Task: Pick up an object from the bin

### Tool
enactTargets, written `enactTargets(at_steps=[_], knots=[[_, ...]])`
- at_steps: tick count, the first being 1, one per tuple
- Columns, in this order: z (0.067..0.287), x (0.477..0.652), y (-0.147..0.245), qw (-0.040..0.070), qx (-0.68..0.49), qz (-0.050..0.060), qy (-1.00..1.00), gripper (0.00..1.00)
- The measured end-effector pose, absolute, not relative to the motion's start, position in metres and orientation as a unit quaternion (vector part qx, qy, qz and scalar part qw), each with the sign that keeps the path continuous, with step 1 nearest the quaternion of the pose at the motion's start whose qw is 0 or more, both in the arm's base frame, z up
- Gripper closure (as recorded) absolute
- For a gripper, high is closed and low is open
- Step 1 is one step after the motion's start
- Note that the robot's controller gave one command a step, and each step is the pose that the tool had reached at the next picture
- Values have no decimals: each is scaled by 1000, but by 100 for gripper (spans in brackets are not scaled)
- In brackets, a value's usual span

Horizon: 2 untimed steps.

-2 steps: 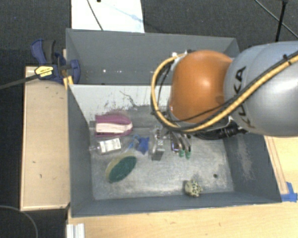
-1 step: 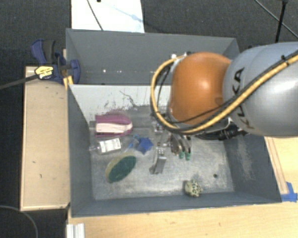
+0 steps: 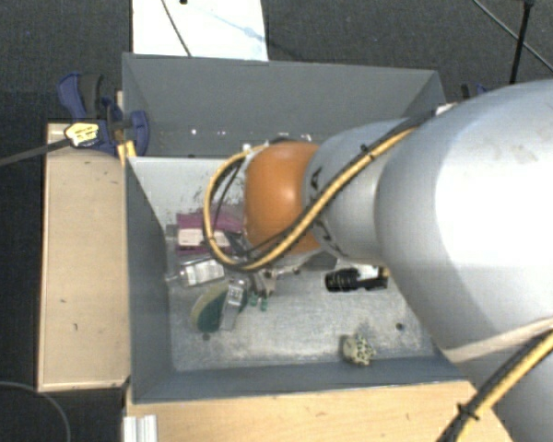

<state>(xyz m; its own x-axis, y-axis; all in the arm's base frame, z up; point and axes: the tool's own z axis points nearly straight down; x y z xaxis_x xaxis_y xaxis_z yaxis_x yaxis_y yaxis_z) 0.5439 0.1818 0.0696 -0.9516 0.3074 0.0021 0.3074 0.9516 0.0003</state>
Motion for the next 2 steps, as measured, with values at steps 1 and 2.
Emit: enactTargets(at_steps=[1, 2], knots=[[76, 545, 183, -1, -156, -3, -988, 100], [237, 526, 197, -4, -168, -2, -986, 100]])
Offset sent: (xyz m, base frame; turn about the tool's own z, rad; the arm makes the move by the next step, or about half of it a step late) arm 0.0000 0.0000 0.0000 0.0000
